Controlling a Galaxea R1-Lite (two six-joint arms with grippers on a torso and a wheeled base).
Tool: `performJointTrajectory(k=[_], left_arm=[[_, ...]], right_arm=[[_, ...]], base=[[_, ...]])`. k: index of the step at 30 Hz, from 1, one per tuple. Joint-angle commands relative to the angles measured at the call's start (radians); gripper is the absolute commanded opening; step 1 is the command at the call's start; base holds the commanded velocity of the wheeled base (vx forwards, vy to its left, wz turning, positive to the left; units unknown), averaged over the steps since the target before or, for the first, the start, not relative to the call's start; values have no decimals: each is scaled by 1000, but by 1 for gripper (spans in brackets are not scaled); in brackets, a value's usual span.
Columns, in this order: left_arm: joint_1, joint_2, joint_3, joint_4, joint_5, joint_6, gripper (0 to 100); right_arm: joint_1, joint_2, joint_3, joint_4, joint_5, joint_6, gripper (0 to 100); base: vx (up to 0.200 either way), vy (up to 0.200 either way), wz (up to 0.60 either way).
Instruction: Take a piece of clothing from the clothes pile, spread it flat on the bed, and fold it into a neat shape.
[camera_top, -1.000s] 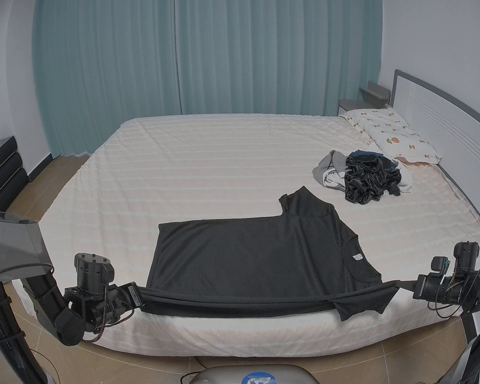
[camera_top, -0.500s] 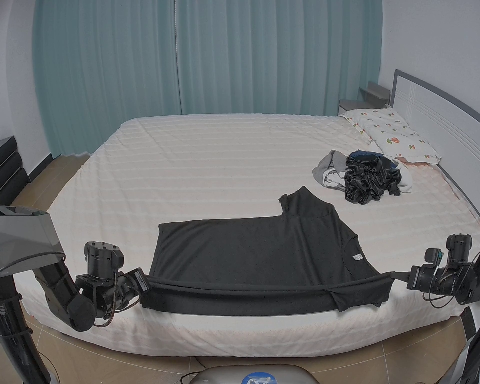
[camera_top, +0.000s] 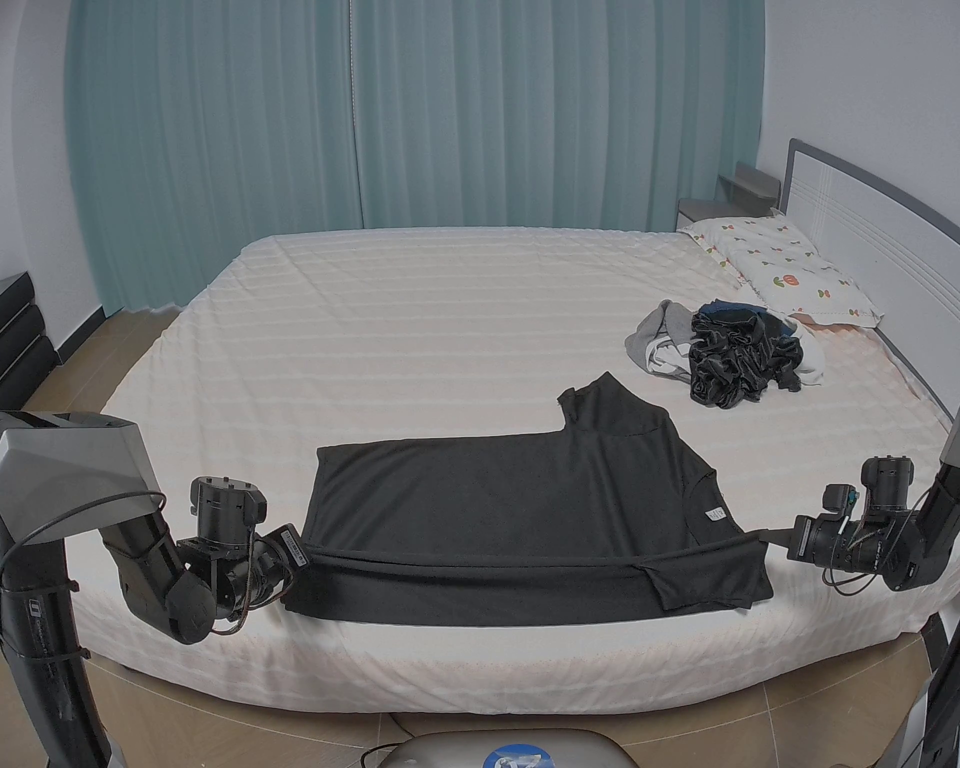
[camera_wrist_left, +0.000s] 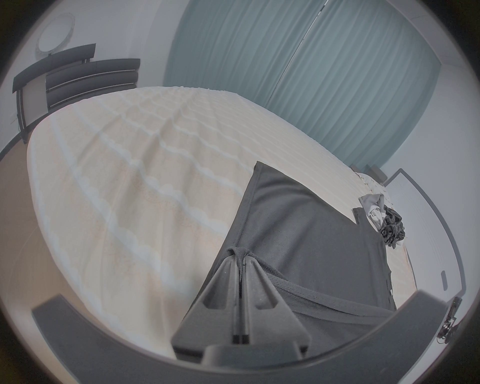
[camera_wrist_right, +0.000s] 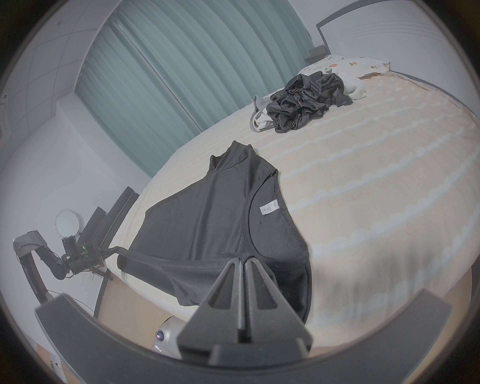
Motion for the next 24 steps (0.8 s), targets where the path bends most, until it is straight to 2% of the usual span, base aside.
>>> performJointTrajectory(k=[1,9,14,24], left_arm=[[1,42,-36,-1,0,-13,0],[1,89,-65,-1,0,-16,0],[3,91,-86,-1,2,-58,0],[3,85,-94,-1,-1,-82,0]], right_arm=[[23,44,-43,1,-16,10,0],[37,89,-87,-11,-48,14,0],[44,95,-110,-13,-62,44,0],[54,132,-132,-56,-74,93,0]], base=[[0,0,0],[0,0,0],[0,0,0],[0,0,0]])
